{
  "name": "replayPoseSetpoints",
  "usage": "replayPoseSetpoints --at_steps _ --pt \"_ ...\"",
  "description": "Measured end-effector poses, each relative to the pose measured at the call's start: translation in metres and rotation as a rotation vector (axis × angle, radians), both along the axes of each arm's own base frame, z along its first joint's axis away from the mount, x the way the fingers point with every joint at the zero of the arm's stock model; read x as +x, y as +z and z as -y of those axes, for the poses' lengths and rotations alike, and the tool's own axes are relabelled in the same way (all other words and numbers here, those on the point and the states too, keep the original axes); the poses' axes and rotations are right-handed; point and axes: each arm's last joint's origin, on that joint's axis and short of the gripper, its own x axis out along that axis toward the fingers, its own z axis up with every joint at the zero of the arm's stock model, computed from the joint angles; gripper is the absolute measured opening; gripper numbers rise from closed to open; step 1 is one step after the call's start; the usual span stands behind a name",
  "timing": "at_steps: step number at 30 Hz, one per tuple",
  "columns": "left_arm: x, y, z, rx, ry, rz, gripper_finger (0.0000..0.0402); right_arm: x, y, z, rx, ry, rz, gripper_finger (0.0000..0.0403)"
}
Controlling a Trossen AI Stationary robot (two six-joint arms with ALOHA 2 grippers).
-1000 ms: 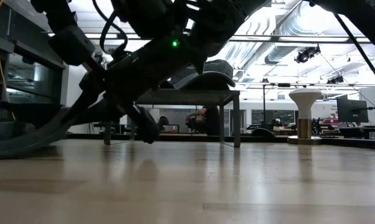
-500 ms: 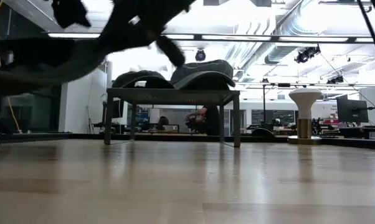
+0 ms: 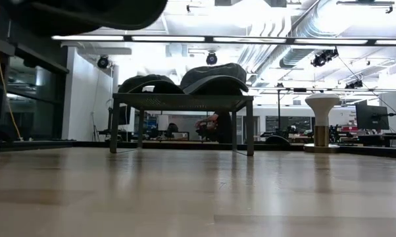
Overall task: Pick & Place hat
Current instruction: Stack the black cap on top of the black cap on the shelf
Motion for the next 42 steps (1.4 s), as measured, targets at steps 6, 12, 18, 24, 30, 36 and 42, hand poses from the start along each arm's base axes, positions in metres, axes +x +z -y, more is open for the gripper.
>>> replayPoseSetpoints --at_steps 6,12,18,24,30,36,42 --pt "-0.008 0.019 -0.001 -0.058 0.046 0.099 0.0168 -0.009 0.033 -0.006 -0.318 0.041 -0.108 0.0007" --pt "-0.007 0.027 -0.002 -0.11 0.103 0.168 0.0168 -0.019 0.058 -0.005 -0.686 -0.027 -0.257 0.0007" --pt "-0.002 0.03 -0.004 -0.199 0.169 0.219 0.0168 -0.024 0.071 -0.004 -1.026 -0.159 -0.484 0.0007" --pt "0.002 0.04 -0.004 -0.283 0.206 0.329 0.0168 -0.026 0.074 -0.005 -1.272 -0.186 -0.764 0.0007" --pt "0.001 0.043 -0.008 -0.372 0.359 0.413 0.0168 -0.029 0.074 -0.015 -1.305 -0.143 -0.771 0.0007" --pt "0.001 0.043 -0.01 -0.461 0.443 0.443 0.0168 -0.031 0.074 -0.021 -1.315 -0.129 -0.765 0.0007" --pt "0.01 0.04 -0.01 -0.513 0.444 0.427 0.0168 -0.035 0.075 -0.029 -1.33 -0.105 -0.758 0.0007"
